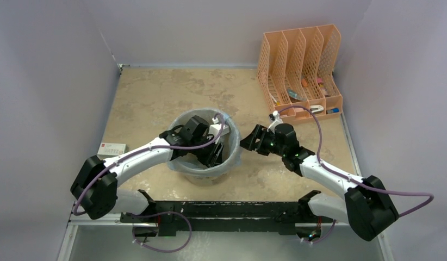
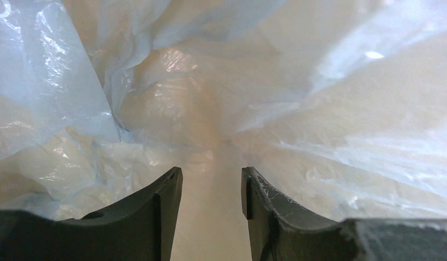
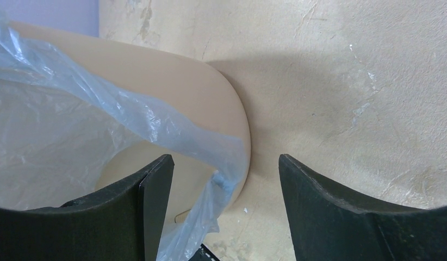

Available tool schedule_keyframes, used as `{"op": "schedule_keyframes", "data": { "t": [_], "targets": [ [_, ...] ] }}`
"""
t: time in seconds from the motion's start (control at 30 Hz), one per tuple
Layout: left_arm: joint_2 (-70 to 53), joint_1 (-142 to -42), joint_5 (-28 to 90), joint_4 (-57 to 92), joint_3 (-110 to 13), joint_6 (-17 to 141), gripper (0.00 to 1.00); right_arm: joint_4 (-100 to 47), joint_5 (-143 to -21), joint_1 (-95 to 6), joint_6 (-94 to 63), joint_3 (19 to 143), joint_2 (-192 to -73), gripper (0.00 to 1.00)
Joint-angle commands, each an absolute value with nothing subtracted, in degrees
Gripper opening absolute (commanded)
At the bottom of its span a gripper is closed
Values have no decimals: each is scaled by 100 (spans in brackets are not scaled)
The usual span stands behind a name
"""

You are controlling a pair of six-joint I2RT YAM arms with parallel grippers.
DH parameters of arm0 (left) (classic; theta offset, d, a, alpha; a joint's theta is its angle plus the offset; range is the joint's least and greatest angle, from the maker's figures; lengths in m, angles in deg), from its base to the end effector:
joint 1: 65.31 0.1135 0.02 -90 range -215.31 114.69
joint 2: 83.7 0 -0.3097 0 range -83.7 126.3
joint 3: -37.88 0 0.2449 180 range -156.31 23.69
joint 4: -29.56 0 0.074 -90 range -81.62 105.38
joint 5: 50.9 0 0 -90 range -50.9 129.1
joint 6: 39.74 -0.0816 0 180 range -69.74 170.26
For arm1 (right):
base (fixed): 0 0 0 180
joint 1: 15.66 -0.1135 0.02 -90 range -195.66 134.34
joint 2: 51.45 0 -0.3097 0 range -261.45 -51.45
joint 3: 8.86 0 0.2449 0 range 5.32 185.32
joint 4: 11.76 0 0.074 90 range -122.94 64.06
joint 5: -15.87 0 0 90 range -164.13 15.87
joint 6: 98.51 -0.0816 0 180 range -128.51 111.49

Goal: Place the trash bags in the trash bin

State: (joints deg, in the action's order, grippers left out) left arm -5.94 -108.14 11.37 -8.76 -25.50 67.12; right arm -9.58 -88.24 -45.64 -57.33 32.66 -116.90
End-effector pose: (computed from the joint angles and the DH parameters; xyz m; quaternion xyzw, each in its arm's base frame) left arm 0.1797 -0.2183 0.2390 0.2814 0.8791 -0.3514 0.1563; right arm 0.2130 0.1459 0.2391 0.0665 0.8217 0.4320 0.3657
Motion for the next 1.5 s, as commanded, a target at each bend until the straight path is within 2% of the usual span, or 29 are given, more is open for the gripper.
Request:
{"op": "schedule_keyframes", "data": {
  "t": [0.0, 0.13, 0.5, 0.87, 1.17, 1.47],
  "targets": [
    [-844, -10833, 1170, -1133, -2863, 6592, 44, -764, -8668, -4581, -5787, 3459, -11655, 75],
    [-798, -10836, 1072, -918, -2785, 6608, 44, -540, -8773, -4580, -5927, 3329, -11690, 75],
    [454, -10832, 1045, -348, -2350, 6729, 44, -424, -9056, -4581, -5879, 3288, -11989, 76],
    [-172, -10829, 1084, -642, -2638, 6757, 45, -510, -9020, -4581, -5925, 3252, -11971, 77],
    [-487, -10829, 966, -505, -2370, 6893, 45, -195, -9100, -4582, -5946, 3245, -12275, 75],
    [281, -10829, 639, -705, -2285, 6963, 51, -258, -9106, -4585, -5871, 3308, -12328, 76]
  ]
}}
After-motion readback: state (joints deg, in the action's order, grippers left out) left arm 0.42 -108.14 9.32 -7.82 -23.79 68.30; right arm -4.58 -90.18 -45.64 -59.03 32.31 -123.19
